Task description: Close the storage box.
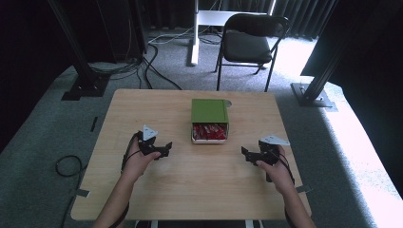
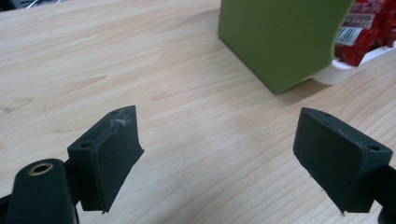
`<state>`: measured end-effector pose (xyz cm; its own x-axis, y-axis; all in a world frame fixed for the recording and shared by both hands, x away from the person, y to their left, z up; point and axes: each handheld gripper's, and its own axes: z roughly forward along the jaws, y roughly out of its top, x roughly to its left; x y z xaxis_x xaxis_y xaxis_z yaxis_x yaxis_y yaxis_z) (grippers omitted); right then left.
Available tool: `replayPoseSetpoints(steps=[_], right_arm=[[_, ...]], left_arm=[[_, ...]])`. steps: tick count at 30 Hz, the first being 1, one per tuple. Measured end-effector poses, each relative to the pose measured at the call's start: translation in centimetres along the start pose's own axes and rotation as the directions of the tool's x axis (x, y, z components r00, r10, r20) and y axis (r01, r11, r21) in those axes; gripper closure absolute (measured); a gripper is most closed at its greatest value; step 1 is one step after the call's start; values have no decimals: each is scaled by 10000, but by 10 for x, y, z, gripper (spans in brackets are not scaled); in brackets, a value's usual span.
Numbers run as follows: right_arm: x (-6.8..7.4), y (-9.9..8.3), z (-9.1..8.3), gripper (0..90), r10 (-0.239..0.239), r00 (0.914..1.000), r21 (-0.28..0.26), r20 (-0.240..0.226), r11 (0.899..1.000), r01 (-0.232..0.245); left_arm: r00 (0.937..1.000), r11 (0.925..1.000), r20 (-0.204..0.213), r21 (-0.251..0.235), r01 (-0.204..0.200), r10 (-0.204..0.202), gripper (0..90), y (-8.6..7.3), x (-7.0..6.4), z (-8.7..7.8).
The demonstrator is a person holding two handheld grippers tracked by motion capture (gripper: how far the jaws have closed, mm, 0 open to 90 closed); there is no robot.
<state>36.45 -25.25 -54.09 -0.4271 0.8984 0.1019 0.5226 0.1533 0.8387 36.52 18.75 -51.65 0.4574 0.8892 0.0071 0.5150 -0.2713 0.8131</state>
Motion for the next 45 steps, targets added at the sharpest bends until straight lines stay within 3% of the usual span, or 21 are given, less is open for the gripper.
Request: replayPoseSetpoints(steps=[13, 29, 34, 38, 45], right_arm=[[-4, -22, -6, 123, 162, 9995, 247, 274, 9996, -168], [-3, -42, -15, 121, 155, 9989, 593, 432, 9981, -180], [-3, -49, -18, 121, 28, 9986, 734, 533, 9973, -67], [-4, -54, -21, 121, 78, 9981, 794, 616, 9968, -127], [-4, -59, -26, 120, 30, 9963, 879, 862, 9961, -107]], left_arm=[[9983, 9988, -349, 154, 475, -470, 155, -28, 15, -15], [9914, 9943, -827, 247, 1042, -1018, 155, -63, 30, -40], [9860, 9936, -1294, 281, 1097, -1052, 155, -73, 35, -46], [9824, 9914, -1422, 316, 1267, -1210, 155, -81, 40, -52], [9701, 9844, -1787, 348, 1728, -1639, 155, -96, 49, -62]])
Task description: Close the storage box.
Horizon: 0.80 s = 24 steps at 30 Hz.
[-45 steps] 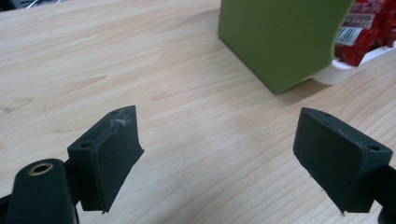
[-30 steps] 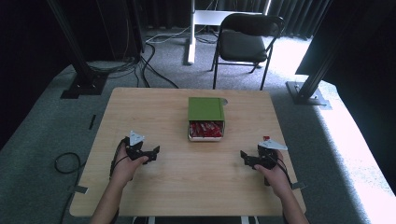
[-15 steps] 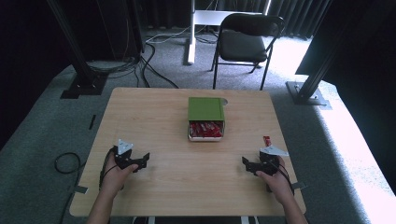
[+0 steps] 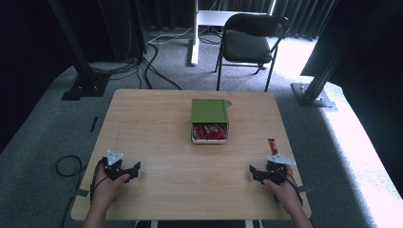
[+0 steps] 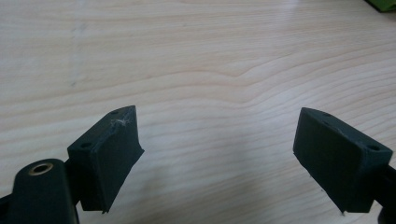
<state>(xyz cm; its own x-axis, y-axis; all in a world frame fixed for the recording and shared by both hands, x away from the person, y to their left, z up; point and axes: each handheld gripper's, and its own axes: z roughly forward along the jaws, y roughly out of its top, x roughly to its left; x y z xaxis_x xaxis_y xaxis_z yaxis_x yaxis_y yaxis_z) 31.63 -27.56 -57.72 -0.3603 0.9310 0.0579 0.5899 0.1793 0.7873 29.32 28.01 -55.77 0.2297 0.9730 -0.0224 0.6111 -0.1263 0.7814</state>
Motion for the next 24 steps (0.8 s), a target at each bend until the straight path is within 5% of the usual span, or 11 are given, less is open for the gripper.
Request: replayPoseSetpoints(steps=[6, 9, 19, 24], right_arm=[[-1, -4, -4, 118, 214, 9992, 176, 341, 9996, -220], [0, -5, -5, 118, 475, 9977, 203, 485, 9986, -485], [5, -6, -3, 120, 511, 9933, 540, 1033, 9969, -569], [6, -5, -2, 118, 538, 9886, 615, 1403, 9961, -630]], left_arm=[[9993, 9997, -329, 142, 200, -196, 155, -9, 8, -5], [9958, 9998, -902, 119, 187, -175, 155, -13, 12, -7], [9875, 9954, -1314, 265, 917, -875, 155, -20, 22, -8], [9840, 9945, -1551, 431, 953, -876, 155, -22, 25, -10]])
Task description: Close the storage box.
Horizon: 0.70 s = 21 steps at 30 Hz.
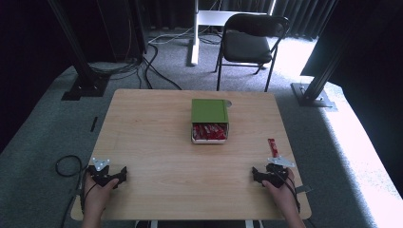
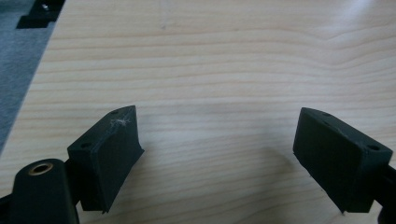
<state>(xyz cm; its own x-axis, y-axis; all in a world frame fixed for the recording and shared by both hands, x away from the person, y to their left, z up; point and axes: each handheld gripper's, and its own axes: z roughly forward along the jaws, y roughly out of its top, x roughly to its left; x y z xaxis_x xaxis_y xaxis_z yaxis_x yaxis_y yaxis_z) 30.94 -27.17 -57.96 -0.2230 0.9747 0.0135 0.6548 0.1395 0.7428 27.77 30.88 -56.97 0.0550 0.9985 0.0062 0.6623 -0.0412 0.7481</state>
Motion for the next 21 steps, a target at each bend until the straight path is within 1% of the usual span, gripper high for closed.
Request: replayPoseSetpoints(steps=[3, 7, 11, 13, 14, 21], right_arm=[[0, 0, 0, 114, 71, 9999, 15, 99, 10000, -71], [-1, 0, 0, 114, 95, 9999, 21, 93, 10000, -95], [-1, 0, 0, 115, 98, 9999, 21, 93, 9999, -98], [-1, 0, 0, 114, 102, 9999, 19, 90, 9999, -102], [-1, 0, 0, 114, 101, 9999, 17, 91, 9999, -102], [-1, 0, 0, 114, 91, 9999, 20, 97, 10000, -91]], left_arm=[[9999, 9997, -116, 251, 18, -15, 155, -1, 1, 0], [9994, 9995, -319, 293, 144, -134, 155, -1, 2, 0], [9990, 9994, -382, 266, 221, -211, 149, -1, 1, 1], [9979, 9987, -530, 342, 379, -360, 115, 0, 1, 2], [9978, 9987, -543, 343, 390, -371, 105, 0, 1, 2], [9966, 9980, -671, 370, 504, -478, 84, 0, 1, 2]])
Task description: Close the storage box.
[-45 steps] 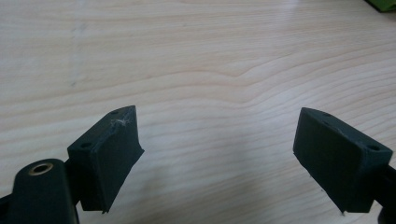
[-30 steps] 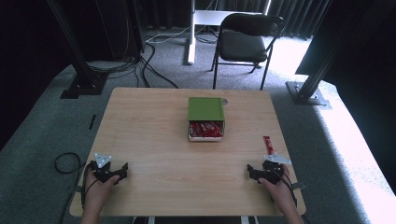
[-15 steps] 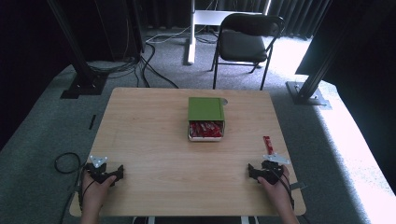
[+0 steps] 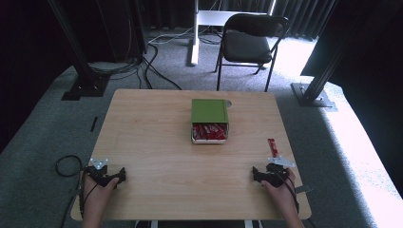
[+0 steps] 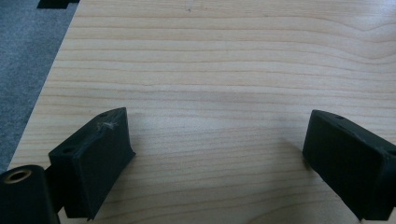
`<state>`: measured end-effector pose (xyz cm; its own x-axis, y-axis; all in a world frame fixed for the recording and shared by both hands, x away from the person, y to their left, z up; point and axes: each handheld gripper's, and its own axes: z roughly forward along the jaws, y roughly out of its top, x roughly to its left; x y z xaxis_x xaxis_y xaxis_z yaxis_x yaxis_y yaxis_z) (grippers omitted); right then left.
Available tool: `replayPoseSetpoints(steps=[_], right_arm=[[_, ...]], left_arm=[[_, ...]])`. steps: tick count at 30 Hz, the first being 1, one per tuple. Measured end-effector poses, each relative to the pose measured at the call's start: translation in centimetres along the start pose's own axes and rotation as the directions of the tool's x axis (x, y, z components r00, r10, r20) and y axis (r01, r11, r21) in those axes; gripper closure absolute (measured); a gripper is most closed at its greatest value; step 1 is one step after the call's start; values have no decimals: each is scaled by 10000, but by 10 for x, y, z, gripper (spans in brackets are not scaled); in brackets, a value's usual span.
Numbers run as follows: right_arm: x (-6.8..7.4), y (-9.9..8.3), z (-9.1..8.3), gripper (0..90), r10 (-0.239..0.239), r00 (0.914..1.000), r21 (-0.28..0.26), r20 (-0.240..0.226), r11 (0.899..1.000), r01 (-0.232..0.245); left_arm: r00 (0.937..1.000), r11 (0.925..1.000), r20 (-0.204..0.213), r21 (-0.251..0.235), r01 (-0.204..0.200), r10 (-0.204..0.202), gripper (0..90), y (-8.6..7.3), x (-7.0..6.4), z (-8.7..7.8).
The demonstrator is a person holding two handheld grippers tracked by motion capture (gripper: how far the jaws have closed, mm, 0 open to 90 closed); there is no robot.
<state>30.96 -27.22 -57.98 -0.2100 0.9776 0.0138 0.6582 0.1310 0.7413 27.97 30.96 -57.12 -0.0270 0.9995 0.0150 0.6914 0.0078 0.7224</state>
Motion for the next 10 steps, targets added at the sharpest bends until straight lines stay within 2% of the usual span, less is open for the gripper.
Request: replayPoseSetpoints(steps=[10], right_arm=[[0, 0, 0, 111, -13, 10000, 10, -19, 10000, 13]], left_arm=[[10000, 10000, -44, 27, 47, -47, 80, 0, -1, 0]])
